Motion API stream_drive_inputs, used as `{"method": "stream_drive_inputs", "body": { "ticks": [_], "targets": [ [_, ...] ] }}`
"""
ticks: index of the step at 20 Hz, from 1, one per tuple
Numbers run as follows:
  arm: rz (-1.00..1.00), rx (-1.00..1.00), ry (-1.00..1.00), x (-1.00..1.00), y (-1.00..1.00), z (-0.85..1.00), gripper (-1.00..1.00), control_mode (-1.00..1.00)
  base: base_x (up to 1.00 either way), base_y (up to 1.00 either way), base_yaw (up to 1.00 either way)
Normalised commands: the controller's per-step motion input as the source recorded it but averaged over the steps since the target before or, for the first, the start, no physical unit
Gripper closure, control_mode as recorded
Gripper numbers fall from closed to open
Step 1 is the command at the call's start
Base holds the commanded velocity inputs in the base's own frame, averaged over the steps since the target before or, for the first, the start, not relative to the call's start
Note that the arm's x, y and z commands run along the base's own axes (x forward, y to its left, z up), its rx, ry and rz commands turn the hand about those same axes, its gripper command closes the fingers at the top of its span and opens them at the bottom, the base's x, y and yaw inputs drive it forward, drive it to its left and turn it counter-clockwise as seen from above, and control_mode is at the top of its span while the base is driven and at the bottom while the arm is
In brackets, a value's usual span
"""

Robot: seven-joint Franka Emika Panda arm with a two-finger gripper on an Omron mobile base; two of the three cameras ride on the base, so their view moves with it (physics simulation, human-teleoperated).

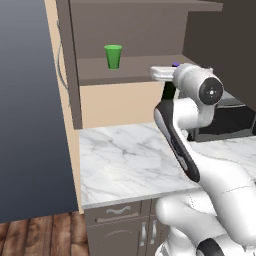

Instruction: Open the cabinet directly in front. Then move the beer and the cup to the dining counter with the candle on it.

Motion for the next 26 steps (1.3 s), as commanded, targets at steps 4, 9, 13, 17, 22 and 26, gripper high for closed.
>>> {"method": "stream_drive_inputs", "body": {
  "ticks": [4,9,13,17,22,26],
  "targets": [
    [-0.03,-0.01,-0.3,-1.0,0.0,-0.33,1.0,-1.0,0.0,0.0,0.0],
    [0.0,-0.04,-0.55,-0.65,0.0,0.04,1.0,-1.0,0.0,0.0,0.0],
    [0.0,0.0,-0.08,-0.04,0.0,0.02,1.0,-1.0,0.0,0.0,0.0],
    [0.0,0.0,0.0,-0.02,0.0,0.0,1.0,-1.0,0.0,0.0,0.0],
    [0.02,0.0,0.0,-0.25,0.02,0.0,1.0,-1.0,0.0,0.0,0.0],
    [0.03,0.0,0.03,-0.41,0.1,-0.1,1.0,1.0,-0.24,0.04,0.0]
  ]
}}
